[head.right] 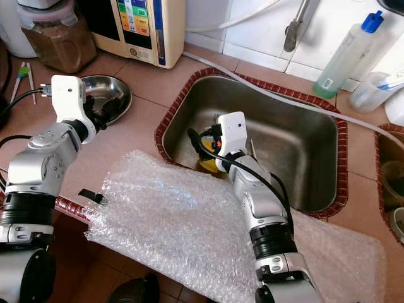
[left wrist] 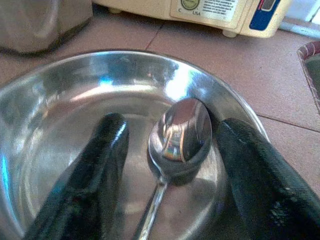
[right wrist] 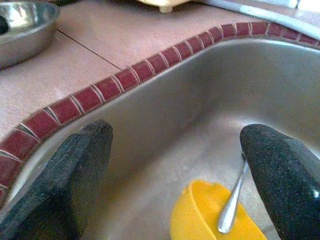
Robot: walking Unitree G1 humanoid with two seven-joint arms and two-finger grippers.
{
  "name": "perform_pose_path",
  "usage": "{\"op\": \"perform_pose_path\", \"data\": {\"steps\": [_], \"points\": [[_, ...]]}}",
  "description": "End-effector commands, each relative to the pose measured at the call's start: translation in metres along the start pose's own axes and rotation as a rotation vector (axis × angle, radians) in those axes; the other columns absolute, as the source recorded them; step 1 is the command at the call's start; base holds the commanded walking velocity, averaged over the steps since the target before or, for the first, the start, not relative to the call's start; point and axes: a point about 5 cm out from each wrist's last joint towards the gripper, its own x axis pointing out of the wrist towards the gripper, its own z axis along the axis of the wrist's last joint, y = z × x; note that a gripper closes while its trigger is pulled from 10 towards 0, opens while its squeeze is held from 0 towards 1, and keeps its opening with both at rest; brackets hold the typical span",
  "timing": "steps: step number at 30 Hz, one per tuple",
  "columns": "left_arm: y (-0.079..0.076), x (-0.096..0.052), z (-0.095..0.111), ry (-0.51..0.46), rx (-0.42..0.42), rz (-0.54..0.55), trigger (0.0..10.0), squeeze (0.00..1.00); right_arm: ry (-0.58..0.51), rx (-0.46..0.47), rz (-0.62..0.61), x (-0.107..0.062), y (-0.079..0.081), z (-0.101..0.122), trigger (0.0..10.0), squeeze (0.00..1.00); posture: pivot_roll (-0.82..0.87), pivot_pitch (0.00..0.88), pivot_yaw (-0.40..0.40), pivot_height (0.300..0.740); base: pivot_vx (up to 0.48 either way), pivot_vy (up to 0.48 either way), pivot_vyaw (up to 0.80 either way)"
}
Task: Kitchen organization
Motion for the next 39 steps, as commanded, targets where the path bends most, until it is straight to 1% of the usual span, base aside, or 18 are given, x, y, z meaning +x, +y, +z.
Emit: {"op": "perform_pose_path", "data": {"steps": [1,7,11,13,14,16,17,18,19,20,22,23,24,26,27,29,32,39], "points": [[0.000,0.001,-0.003,0.052,0.021,-0.019,10.0,1.00,0.008,0.006,0.015,-0.003,0.000,-0.002,10.0,0.00,0.04,0.229,-0.049,0.740,0.000,0.000,0.00],[0.012,0.001,-0.002,0.095,0.040,-0.012,10.0,1.00,0.012,0.006,0.043,-0.005,0.002,-0.003,10.0,0.00,0.04,0.224,-0.046,0.740,0.000,0.000,0.00],[0.013,0.001,-0.002,0.097,0.042,-0.014,10.0,1.00,0.008,0.008,0.055,-0.005,0.003,-0.002,10.0,0.00,0.04,0.224,-0.046,0.740,0.000,0.000,0.00],[0.016,0.002,0.000,0.105,0.050,-0.017,10.0,1.00,-0.014,0.012,0.115,-0.005,0.008,0.003,10.0,0.00,0.04,0.217,-0.043,0.740,0.000,0.000,0.00],[0.016,0.002,0.000,0.105,0.050,-0.017,10.0,1.00,-0.014,0.012,0.115,-0.005,0.008,0.003,10.0,0.00,0.04,0.217,-0.043,0.740,0.000,0.000,0.00],[0.017,0.002,0.001,0.119,0.062,-0.029,10.0,1.00,-0.036,0.017,0.166,-0.005,0.012,0.008,10.0,0.00,0.04,0.210,-0.043,0.740,0.000,0.000,0.00],[0.017,0.002,0.001,0.119,0.062,-0.029,10.0,1.00,-0.036,0.017,0.166,-0.005,0.012,0.008,10.0,0.00,0.04,0.210,-0.043,0.740,0.000,0.000,0.00],[0.017,0.002,0.000,0.127,0.068,-0.039,10.0,0.56,-0.045,0.021,0.182,-0.005,0.013,0.010,10.0,0.00,0.04,0.209,-0.043,0.740,0.000,0.000,0.00],[0.017,0.002,0.000,0.134,0.070,-0.045,10.0,0.56,-0.049,0.023,0.188,-0.005,0.012,0.011,10.0,0.00,0.05,0.206,-0.042,0.740,0.000,0.000,0.00],[0.018,0.002,-0.001,0.144,0.065,-0.047,10.0,0.00,-0.055,0.022,0.202,-0.005,0.013,0.012,10.0,0.00,0.05,0.202,-0.042,0.740,0.000,0.000,0.00],[0.018,0.002,-0.001,0.144,0.065,-0.047,10.0,0.00,-0.055,0.022,0.202,-0.005,0.013,0.012,10.0,0.00,0.05,0.202,-0.042,0.740,0.000,0.000,0.00],[0.018,0.002,-0.001,0.145,0.044,-0.052,10.0,0.00,-0.063,0.021,0.214,-0.005,0.014,0.014,10.0,0.00,0.05,0.200,-0.041,0.740,0.000,0.000,0.00],[0.017,0.002,-0.001,0.148,0.031,-0.064,3.3,0.00,-0.068,0.019,0.225,-0.006,0.015,0.015,10.0,0.00,0.05,0.195,-0.040,0.740,0.000,0.000,0.00],[0.017,0.002,-0.001,0.148,0.031,-0.064,3.3,0.00,-0.068,0.019,0.225,-0.006,0.015,0.015,10.0,0.00,0.05,0.195,-0.040,0.740,0.000,0.000,0.00],[0.015,0.002,-0.001,0.154,0.022,-0.083,0.0,0.00,-0.072,0.018,0.235,-0.006,0.016,0.015,10.0,0.00,0.05,0.192,-0.040,0.740,0.000,0.000,0.00],[0.011,0.001,-0.005,0.179,0.027,-0.127,0.0,0.00,-0.074,0.014,0.234,-0.004,0.017,0.016,10.0,0.00,0.05,0.188,-0.038,0.740,0.000,0.000,0.00],[0.011,-0.001,-0.006,0.208,0.046,-0.161,0.0,0.00,-0.073,0.005,0.225,-0.003,0.015,0.016,10.0,0.00,0.06,0.188,-0.037,0.740,0.000,0.000,0.00],[0.012,-0.002,-0.007,0.225,0.048,-0.154,0.0,0.00,-0.072,-0.006,0.231,-0.002,0.016,0.017,10.0,0.00,0.06,0.181,-0.038,0.740,0.000,0.000,0.00]]}}
